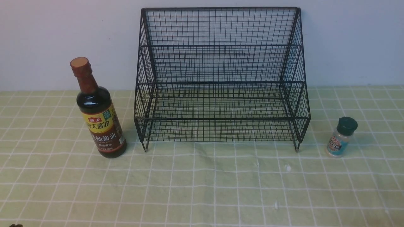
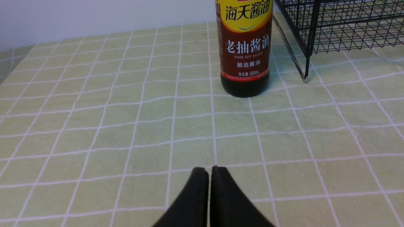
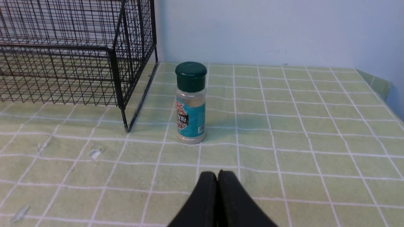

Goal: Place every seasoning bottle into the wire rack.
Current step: Use the right arm to grab the condiment bottle closest to it

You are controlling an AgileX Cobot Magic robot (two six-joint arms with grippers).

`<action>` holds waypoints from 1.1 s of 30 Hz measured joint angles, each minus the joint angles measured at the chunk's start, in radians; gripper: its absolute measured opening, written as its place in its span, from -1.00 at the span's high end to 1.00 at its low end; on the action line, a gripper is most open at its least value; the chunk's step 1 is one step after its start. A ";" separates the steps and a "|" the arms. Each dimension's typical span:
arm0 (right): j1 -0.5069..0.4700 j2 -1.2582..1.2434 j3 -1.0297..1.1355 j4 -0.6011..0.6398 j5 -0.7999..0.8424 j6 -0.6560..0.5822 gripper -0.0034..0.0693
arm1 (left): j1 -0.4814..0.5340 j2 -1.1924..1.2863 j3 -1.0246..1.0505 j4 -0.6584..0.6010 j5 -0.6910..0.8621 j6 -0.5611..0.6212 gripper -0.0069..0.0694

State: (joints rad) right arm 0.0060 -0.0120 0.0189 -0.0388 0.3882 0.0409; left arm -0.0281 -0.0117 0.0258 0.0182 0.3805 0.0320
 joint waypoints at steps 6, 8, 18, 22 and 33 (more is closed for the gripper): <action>0.000 0.000 0.005 0.039 -0.033 0.016 0.95 | 0.000 0.000 0.000 0.000 0.000 0.000 0.83; 0.000 0.000 0.010 0.166 -0.140 0.066 0.95 | 0.000 0.000 0.000 0.000 0.000 0.000 0.83; 0.000 0.000 0.010 0.642 -0.453 0.182 0.95 | 0.000 0.000 0.000 0.000 0.000 0.000 0.83; 0.000 0.000 0.010 0.697 -0.540 0.178 0.95 | 0.000 0.000 0.000 0.000 0.000 0.000 0.83; 0.000 0.364 -0.563 0.530 -0.068 -0.057 0.95 | 0.000 0.000 0.000 0.000 0.000 0.000 0.83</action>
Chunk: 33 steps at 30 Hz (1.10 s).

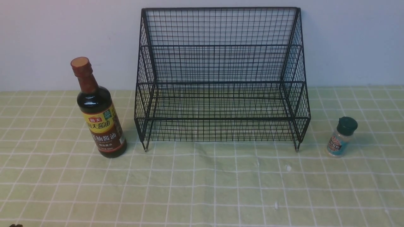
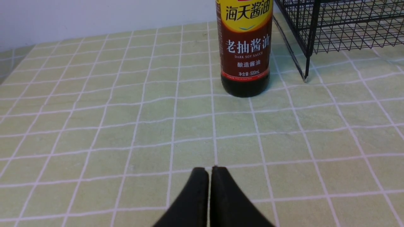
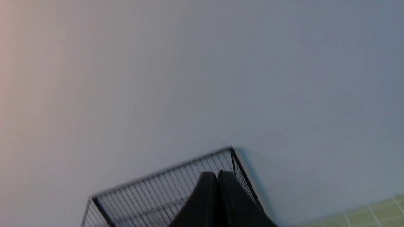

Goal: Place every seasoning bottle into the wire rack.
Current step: Use the right arm to grab the condiment bottle closest to it

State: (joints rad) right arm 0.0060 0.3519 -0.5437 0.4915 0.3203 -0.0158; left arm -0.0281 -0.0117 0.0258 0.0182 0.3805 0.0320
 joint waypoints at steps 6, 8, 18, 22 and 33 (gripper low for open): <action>0.000 0.437 -0.361 -0.105 0.460 -0.147 0.95 | 0.000 0.000 0.000 -0.001 0.000 0.000 0.83; 0.000 0.577 -0.463 -0.137 0.573 -0.157 0.95 | 0.000 0.000 0.000 -0.001 0.000 0.000 0.83; 0.000 1.135 -0.831 -0.314 0.902 -0.064 0.62 | 0.000 0.000 0.000 -0.001 0.000 0.000 0.83; 0.000 1.262 -0.913 -0.344 0.915 -0.026 0.29 | 0.000 0.000 0.000 -0.001 0.000 0.000 0.83; 0.000 1.469 -0.958 -0.353 0.841 0.003 -0.64 | 0.000 0.000 0.000 -0.001 0.000 0.000 0.83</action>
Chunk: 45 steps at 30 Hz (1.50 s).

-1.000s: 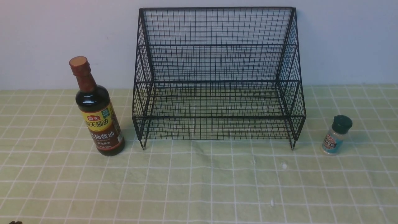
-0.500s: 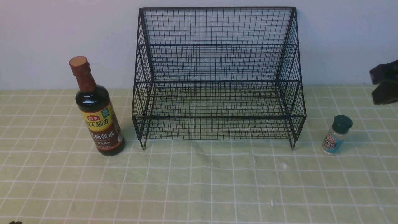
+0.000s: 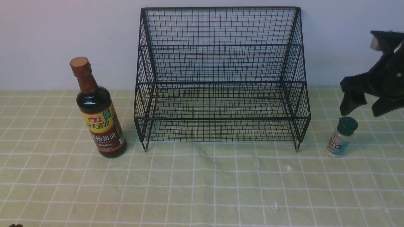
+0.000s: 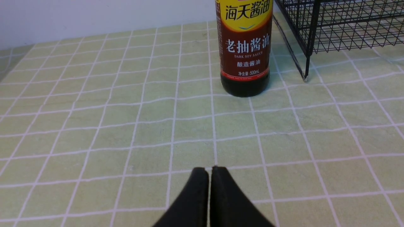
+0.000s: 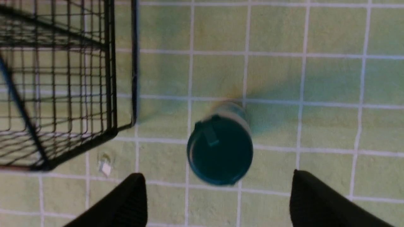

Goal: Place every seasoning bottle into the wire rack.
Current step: Use the right arm to grab the condiment bottle closest to it, then use the right arm to put the condiment bottle back on the shelf

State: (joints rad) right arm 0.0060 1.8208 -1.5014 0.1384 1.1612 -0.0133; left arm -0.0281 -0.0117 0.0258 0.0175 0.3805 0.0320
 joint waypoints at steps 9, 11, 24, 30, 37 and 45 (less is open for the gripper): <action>0.000 0.112 -0.001 -0.004 -0.071 0.001 -0.63 | 0.000 0.000 0.000 0.000 0.000 0.000 0.83; 0.000 0.132 -0.001 -0.005 -0.072 0.001 -0.55 | 0.000 0.000 0.000 0.000 0.000 0.000 0.83; 0.000 0.110 -0.085 -0.029 0.061 -0.056 -0.05 | 0.000 0.000 0.000 0.000 0.000 0.000 0.83; 0.002 -0.112 -0.182 0.030 0.071 -0.083 -0.05 | 0.000 0.000 0.000 0.000 0.000 0.000 0.83; 0.109 -0.254 -0.210 0.081 0.094 -0.129 -0.05 | 0.000 0.000 0.000 0.000 0.000 0.000 0.83; 0.309 -0.129 -0.208 0.006 0.097 -0.108 -0.05 | 0.000 0.000 0.000 0.000 0.000 0.000 0.83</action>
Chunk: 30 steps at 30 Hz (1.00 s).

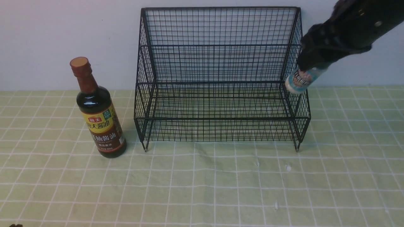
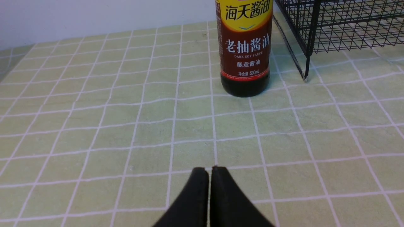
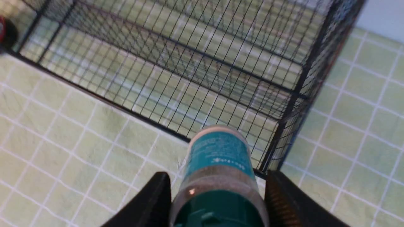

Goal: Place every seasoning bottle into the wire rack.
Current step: Use the right arm to put the condiment bottle back on the shelf

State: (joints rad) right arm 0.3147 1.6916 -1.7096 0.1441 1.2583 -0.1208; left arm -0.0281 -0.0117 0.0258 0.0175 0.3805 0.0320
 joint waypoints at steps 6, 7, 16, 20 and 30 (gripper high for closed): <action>0.040 0.104 0.001 -0.046 -0.025 0.005 -0.05 | 0.000 0.000 0.000 0.000 0.000 0.000 0.83; 0.044 0.121 0.001 -0.053 -0.038 0.005 -0.05 | 0.000 0.000 0.000 0.000 0.000 0.000 0.83; 0.066 0.169 -0.001 -0.073 -0.183 0.008 -0.05 | 0.000 0.000 0.000 0.000 0.000 0.000 0.83; 0.066 0.172 -0.001 -0.085 -0.199 0.008 -0.05 | 0.000 0.000 0.000 0.000 0.000 0.000 0.83; 0.066 0.183 0.001 -0.122 -0.239 0.055 -0.05 | 0.000 0.000 0.000 0.000 0.000 0.000 0.83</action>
State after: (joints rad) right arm 0.3811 1.8747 -1.7090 0.0224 1.0189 -0.0661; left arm -0.0281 -0.0117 0.0258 0.0175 0.3805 0.0320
